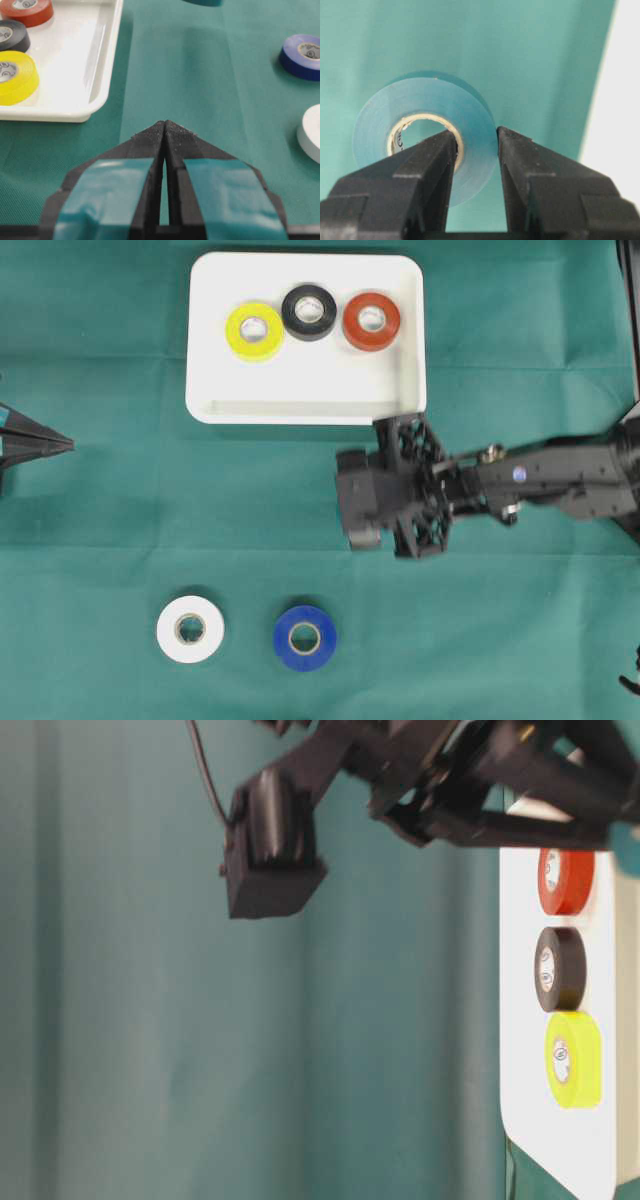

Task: Put the tape into the white case with the right arm.
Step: 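Lift the teal tape and carry it into the tray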

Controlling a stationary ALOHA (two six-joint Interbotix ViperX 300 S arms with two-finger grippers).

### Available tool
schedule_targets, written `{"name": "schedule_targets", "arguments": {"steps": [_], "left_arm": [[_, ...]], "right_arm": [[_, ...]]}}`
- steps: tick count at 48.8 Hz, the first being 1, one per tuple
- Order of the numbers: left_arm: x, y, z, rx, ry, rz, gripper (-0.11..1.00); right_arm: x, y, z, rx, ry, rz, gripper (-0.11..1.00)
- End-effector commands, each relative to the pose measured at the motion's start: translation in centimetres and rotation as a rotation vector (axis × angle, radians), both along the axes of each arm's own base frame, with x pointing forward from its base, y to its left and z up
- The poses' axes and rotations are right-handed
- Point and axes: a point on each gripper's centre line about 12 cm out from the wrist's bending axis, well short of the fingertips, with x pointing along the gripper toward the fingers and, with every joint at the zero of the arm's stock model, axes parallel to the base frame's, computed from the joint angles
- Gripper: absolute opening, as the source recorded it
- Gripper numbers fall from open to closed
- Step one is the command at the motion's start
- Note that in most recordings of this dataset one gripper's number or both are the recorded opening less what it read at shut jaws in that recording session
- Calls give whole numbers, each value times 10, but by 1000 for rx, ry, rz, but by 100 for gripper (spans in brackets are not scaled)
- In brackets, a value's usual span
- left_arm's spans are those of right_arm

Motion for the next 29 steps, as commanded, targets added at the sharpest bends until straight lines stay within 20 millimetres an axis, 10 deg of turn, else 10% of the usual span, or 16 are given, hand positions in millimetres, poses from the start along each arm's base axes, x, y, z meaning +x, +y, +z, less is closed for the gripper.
{"name": "schedule_targets", "arguments": {"steps": [1,29], "left_arm": [[1,0,5,0,-9,2,0],[1,0,5,0,-11,2,0]], "right_arm": [[4,-16,18,-1,-49,-42,0],[-2,-108,23,-67,-66,-239,0]]}}
